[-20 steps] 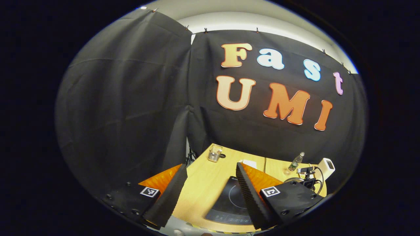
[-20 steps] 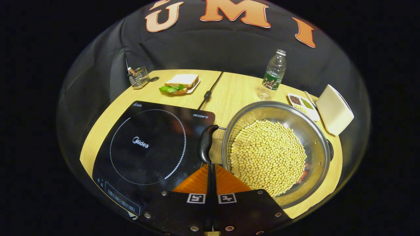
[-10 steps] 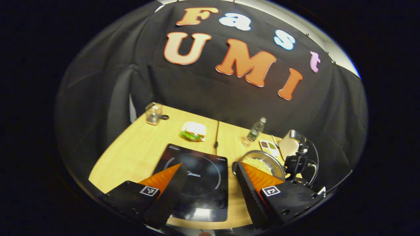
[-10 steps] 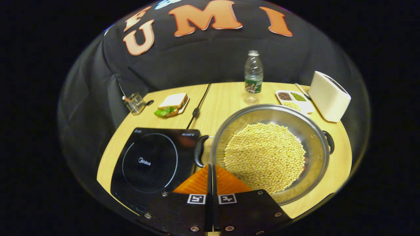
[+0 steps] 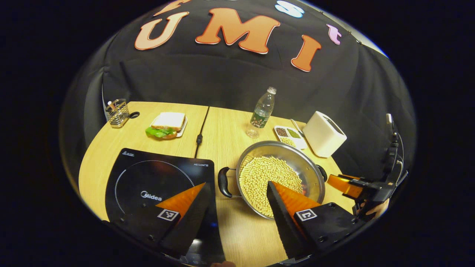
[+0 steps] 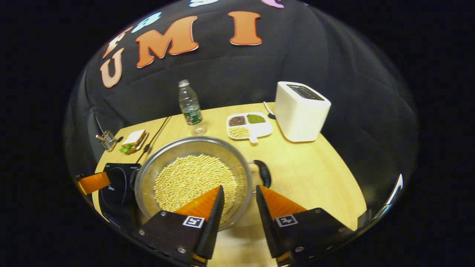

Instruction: First push the handle of the pot to place it horizontally, then grasp the pot with both hands and set it on the induction cooktop.

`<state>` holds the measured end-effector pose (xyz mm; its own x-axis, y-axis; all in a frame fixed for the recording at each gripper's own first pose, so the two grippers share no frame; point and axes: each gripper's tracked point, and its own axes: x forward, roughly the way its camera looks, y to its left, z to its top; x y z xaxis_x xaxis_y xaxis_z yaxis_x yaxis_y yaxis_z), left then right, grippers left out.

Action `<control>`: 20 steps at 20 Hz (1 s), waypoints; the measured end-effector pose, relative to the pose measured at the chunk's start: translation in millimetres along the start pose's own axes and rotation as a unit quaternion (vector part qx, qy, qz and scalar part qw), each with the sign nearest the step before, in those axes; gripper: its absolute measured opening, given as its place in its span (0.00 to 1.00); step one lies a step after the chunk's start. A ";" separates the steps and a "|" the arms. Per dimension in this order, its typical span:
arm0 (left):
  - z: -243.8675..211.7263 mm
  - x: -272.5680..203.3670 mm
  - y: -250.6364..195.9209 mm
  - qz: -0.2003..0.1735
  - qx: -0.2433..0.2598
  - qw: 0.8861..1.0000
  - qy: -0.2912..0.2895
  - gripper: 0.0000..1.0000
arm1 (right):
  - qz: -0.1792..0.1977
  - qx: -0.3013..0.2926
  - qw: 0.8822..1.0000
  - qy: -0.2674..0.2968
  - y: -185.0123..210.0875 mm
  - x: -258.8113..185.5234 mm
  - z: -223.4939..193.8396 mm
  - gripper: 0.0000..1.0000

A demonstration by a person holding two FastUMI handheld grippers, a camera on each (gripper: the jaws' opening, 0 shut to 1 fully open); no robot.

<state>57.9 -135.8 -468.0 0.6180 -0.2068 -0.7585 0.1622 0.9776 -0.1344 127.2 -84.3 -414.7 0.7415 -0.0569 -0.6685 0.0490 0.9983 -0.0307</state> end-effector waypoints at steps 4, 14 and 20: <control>-4.6 39.1 -2.9 0.015 0.016 1.000 0.012 0.99 | -0.002 -0.012 1.000 -0.002 -19.0 22.9 8.7 0.85; -24.0 90.0 14.9 0.061 0.018 0.996 0.060 0.95 | 0.027 -0.028 0.997 0.069 -5.9 90.6 -23.8 0.95; -36.2 104.5 16.5 0.113 0.078 0.985 0.103 0.67 | 0.052 0.006 0.996 0.076 -9.6 88.5 -24.0 0.57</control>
<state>97.3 -139.9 -572.6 0.4848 0.0433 -0.8736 0.1649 0.9763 0.1399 176.3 -98.7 -491.4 0.6336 0.0494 -0.7721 -0.0143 0.9985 0.0522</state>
